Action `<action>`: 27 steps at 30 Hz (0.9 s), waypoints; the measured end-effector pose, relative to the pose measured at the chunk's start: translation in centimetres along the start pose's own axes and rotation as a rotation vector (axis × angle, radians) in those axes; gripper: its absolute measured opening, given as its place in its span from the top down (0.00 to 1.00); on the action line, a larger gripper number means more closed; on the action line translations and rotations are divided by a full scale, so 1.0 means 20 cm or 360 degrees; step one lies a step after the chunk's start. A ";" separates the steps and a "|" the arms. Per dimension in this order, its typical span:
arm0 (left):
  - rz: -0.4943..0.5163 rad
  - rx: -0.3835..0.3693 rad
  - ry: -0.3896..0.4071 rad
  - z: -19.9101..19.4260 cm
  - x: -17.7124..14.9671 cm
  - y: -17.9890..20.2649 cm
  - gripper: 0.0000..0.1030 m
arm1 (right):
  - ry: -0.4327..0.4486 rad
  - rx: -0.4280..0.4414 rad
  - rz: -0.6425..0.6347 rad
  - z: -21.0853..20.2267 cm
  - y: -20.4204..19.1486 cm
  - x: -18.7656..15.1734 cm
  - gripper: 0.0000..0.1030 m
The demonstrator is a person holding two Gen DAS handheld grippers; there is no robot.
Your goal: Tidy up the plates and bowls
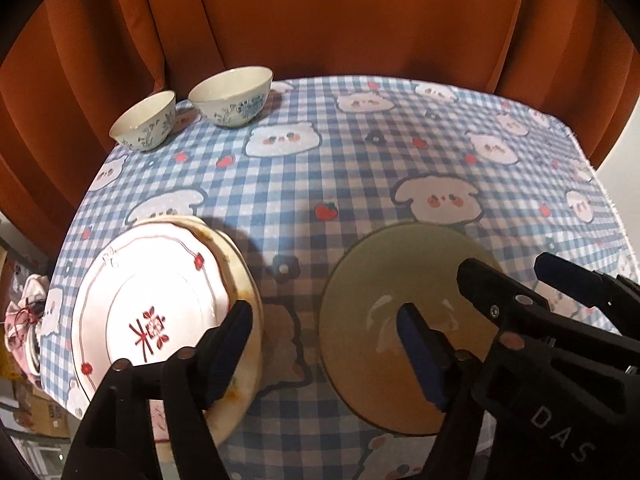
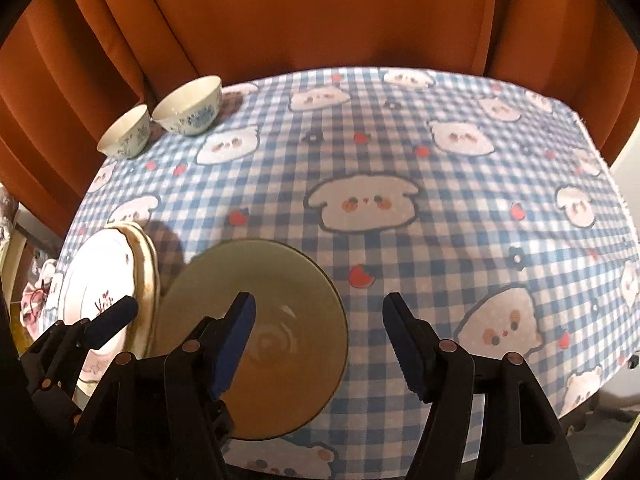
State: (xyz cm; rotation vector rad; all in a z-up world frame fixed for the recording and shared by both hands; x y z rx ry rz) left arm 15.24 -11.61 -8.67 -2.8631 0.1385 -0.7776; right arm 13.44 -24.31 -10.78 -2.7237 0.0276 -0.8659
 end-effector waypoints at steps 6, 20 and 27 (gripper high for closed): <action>-0.0005 -0.0061 0.0049 -0.06 0.05 -0.18 0.19 | 0.0067 -0.0053 0.0029 -0.06 -0.14 0.01 0.32; -0.0037 -0.0032 0.0109 -0.05 0.09 -0.70 0.20 | 0.0194 -0.0094 0.0060 -0.02 -0.66 0.07 0.32; -0.0042 0.0049 0.0150 0.01 0.16 -0.97 0.20 | 0.0208 -0.0072 0.0039 0.08 -0.92 0.12 0.32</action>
Point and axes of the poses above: each gripper's, at about its wrist camera, not at the fingertips, and z roughly the way its jaws point, y to its right, x to its top, the point moved 3 cm from there along z, roughly the way its jaws point, and after that the axes turned 11 degrees about x, right-handed, at the moved point
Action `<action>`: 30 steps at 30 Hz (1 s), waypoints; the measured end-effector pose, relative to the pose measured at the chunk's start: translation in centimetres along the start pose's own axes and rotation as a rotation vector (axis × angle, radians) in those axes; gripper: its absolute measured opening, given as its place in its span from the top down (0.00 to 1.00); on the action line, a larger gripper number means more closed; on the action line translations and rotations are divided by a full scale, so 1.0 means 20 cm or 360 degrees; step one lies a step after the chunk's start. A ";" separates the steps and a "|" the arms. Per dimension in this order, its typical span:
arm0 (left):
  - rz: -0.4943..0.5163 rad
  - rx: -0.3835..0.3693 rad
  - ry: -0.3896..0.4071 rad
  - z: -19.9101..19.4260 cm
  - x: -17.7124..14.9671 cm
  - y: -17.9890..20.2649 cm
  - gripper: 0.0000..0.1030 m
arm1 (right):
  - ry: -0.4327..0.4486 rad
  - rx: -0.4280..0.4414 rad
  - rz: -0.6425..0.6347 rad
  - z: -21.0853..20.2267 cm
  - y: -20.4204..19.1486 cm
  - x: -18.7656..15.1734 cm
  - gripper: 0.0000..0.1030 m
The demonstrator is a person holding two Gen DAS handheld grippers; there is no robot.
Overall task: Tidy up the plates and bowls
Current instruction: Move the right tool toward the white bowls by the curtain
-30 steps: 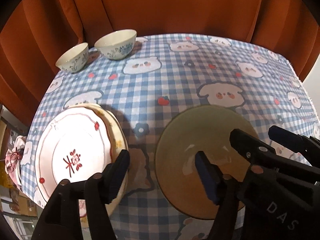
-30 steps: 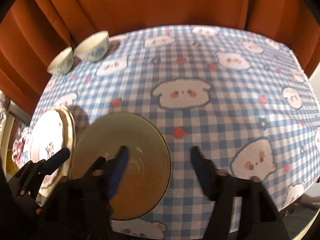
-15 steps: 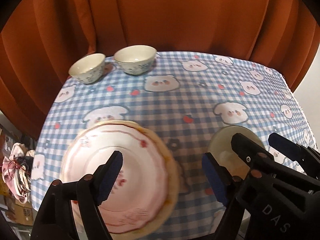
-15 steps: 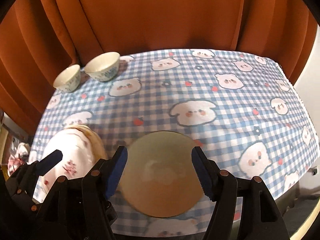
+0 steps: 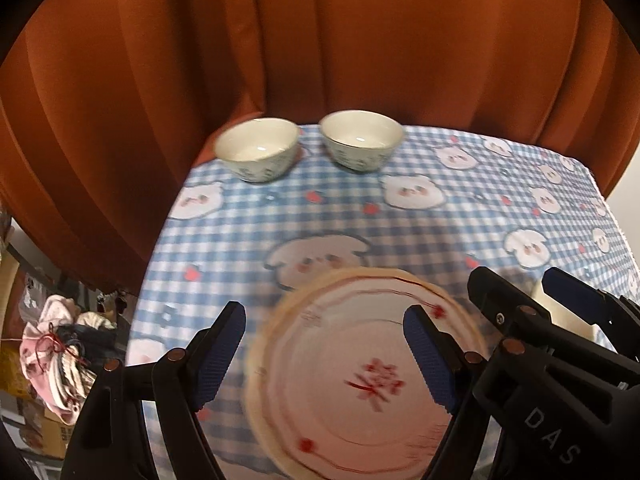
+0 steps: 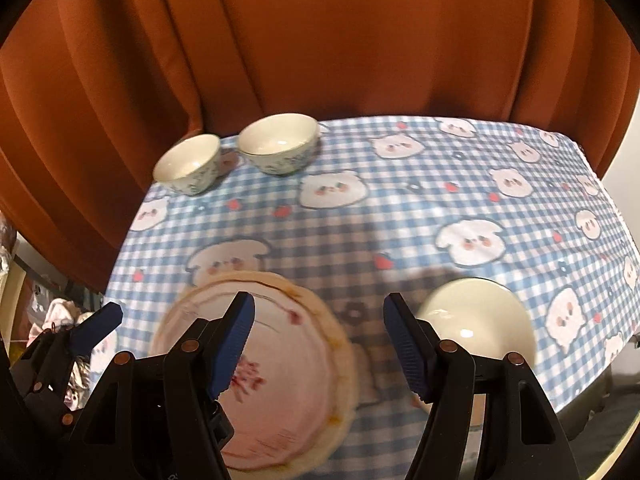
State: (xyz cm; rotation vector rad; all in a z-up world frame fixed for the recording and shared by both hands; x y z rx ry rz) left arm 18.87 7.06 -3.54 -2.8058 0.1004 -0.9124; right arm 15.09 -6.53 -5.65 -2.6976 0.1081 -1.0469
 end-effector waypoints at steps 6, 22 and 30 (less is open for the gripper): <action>-0.0006 0.0057 0.0003 0.07 0.08 -0.16 0.20 | -0.0003 0.0006 -0.0008 0.11 -0.18 0.07 0.32; -0.0155 0.0165 0.0005 0.32 0.42 -0.35 0.20 | -0.0005 0.0064 -0.0127 0.40 -0.42 0.46 0.32; -0.0211 0.0217 -0.0014 0.52 0.60 -0.39 0.20 | -0.0008 0.0081 -0.0144 0.61 -0.45 0.67 0.32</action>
Point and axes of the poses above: each gripper's, at about its wrist camera, not at the fingertips, and z roughly the way its jaws point, y to its right, x to its top, the point moved 3 cm from there along z, roughly the way its jaws point, and after that the axes turned 11 degrees about x, right-handed, at the moved point
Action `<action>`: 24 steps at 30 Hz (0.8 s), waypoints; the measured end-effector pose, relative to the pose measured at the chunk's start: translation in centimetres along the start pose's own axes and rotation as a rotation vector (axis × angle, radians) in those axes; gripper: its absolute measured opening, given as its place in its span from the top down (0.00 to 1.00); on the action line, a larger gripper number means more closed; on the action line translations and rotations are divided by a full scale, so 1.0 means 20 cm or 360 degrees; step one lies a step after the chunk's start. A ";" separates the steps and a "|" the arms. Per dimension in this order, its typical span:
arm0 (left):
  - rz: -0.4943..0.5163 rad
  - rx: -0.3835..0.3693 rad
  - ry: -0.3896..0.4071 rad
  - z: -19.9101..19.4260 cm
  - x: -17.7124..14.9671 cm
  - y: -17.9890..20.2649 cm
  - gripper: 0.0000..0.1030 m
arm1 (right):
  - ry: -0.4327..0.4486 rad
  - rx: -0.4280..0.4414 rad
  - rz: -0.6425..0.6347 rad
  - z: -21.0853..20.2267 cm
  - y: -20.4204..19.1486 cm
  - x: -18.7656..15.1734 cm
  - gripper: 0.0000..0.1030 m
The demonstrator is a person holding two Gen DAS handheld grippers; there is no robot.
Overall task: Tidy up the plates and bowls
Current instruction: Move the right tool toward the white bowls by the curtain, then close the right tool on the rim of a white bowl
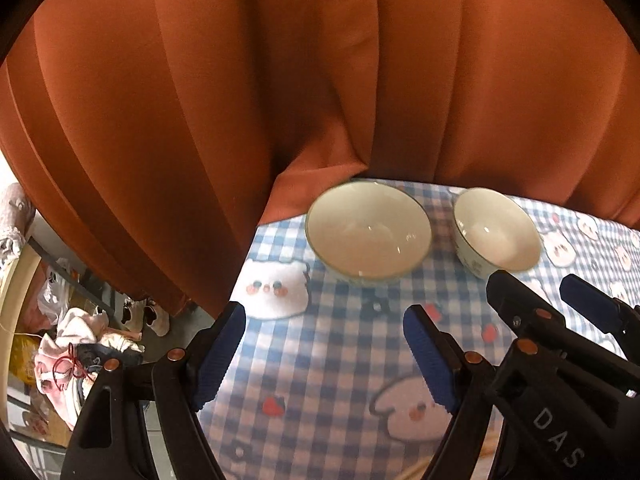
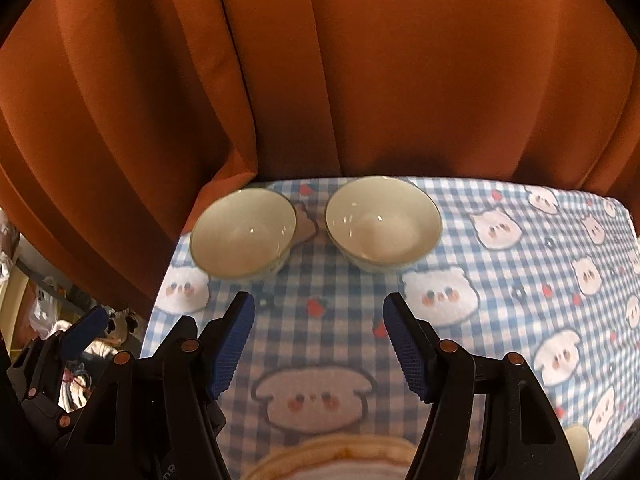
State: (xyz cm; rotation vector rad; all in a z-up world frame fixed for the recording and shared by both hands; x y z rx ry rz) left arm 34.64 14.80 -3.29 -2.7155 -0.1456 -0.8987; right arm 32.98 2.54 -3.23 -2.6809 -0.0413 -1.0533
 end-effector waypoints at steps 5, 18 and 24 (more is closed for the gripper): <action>-0.0014 0.0031 -0.0002 0.11 0.08 0.03 0.20 | -0.0008 0.0016 -0.0015 0.14 0.02 0.11 0.32; -0.0060 0.0107 -0.0054 0.44 0.22 0.06 0.24 | -0.0039 0.0100 -0.0071 0.54 0.01 0.30 0.41; -0.0056 0.0110 -0.0072 0.55 0.23 0.09 0.41 | -0.0083 0.0110 -0.0110 0.70 -0.01 0.33 0.53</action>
Point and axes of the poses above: each gripper's, at about its wrist camera, not at the fingertips, and z roughly the way its jaws point, y to its right, x to its top, the point moved 3 cm from there along z, roughly the way its jaws point, and after that the axes turned 11 degrees about x, right-handed, at the moved point
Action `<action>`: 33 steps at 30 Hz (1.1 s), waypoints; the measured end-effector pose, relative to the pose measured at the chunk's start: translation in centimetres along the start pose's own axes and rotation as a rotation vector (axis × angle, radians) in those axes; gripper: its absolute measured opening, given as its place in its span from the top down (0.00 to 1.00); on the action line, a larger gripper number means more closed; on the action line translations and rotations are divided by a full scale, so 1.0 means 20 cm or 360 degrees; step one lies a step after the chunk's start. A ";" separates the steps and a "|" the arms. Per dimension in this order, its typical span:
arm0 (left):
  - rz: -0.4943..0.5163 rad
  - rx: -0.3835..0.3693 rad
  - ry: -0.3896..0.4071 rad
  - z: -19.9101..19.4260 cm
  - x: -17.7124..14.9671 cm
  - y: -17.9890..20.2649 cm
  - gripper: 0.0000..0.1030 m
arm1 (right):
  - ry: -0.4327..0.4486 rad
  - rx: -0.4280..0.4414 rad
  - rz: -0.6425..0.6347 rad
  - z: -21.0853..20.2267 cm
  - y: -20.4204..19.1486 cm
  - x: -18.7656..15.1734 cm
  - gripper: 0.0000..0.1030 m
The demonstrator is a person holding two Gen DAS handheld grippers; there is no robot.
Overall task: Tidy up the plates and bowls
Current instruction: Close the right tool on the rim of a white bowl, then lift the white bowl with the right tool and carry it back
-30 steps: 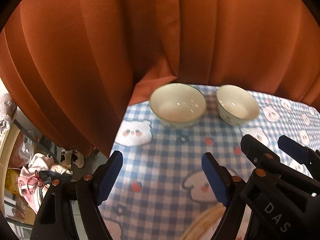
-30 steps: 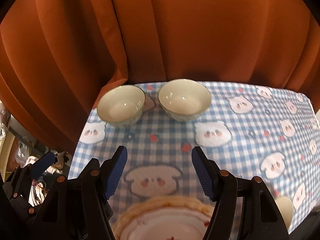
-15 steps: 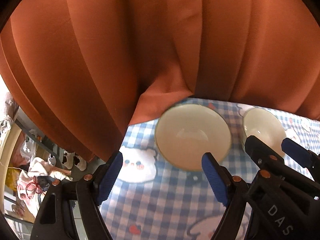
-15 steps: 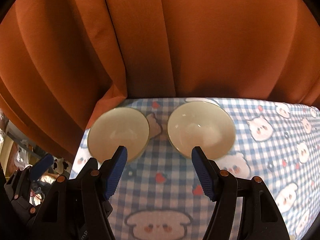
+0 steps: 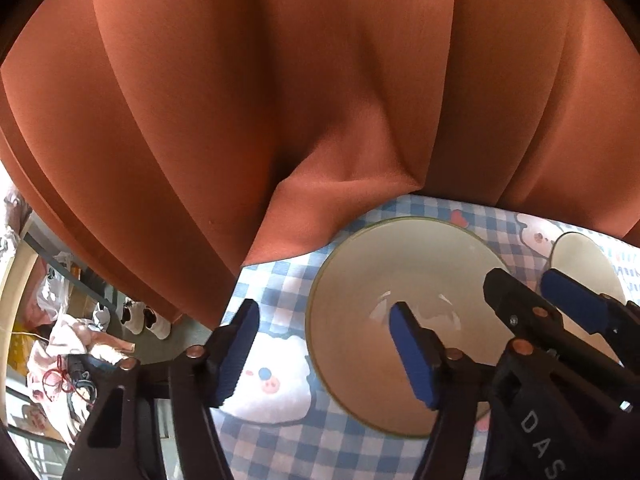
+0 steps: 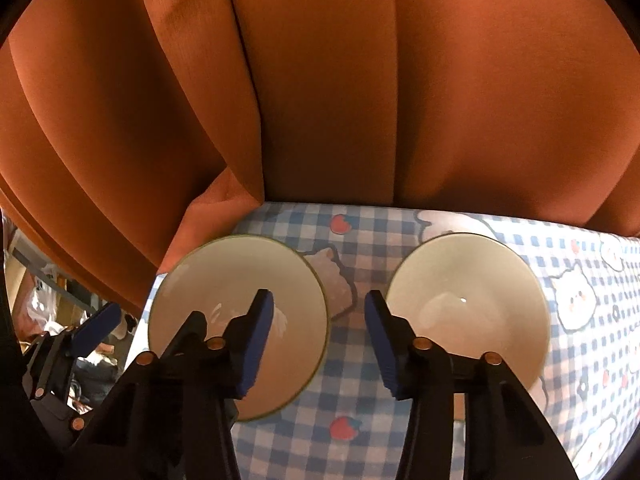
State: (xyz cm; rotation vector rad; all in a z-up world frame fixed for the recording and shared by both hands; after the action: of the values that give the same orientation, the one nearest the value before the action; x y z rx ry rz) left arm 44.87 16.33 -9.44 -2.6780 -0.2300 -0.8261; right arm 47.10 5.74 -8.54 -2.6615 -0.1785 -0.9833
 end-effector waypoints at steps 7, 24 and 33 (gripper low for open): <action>-0.0013 -0.0038 -0.0025 0.08 -0.01 0.02 0.60 | -0.0036 0.0020 0.0005 0.12 0.03 0.01 0.61; -0.0005 -0.0063 -0.0047 0.06 -0.03 0.02 0.72 | -0.0091 0.0009 -0.0017 0.15 0.03 0.00 0.83; -0.0020 -0.0078 -0.0019 -0.07 -0.05 -0.02 0.72 | -0.0066 0.0003 -0.0020 0.02 0.00 -0.03 0.83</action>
State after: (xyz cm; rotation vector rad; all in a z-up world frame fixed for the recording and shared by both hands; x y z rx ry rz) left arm 43.23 16.16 -8.90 -2.7304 -0.2328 -0.8302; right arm 46.82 5.89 -9.20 -2.6834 -0.2052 -0.9319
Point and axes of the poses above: each gripper's, at about its wrist camera, not at the fingertips, and z roughly the way its jaws point, y to its right, x to its top, the point moved 3 cm from there along z, roughly the way its jaws point, and after that the axes turned 11 degrees about x, right-handed, at the moved point
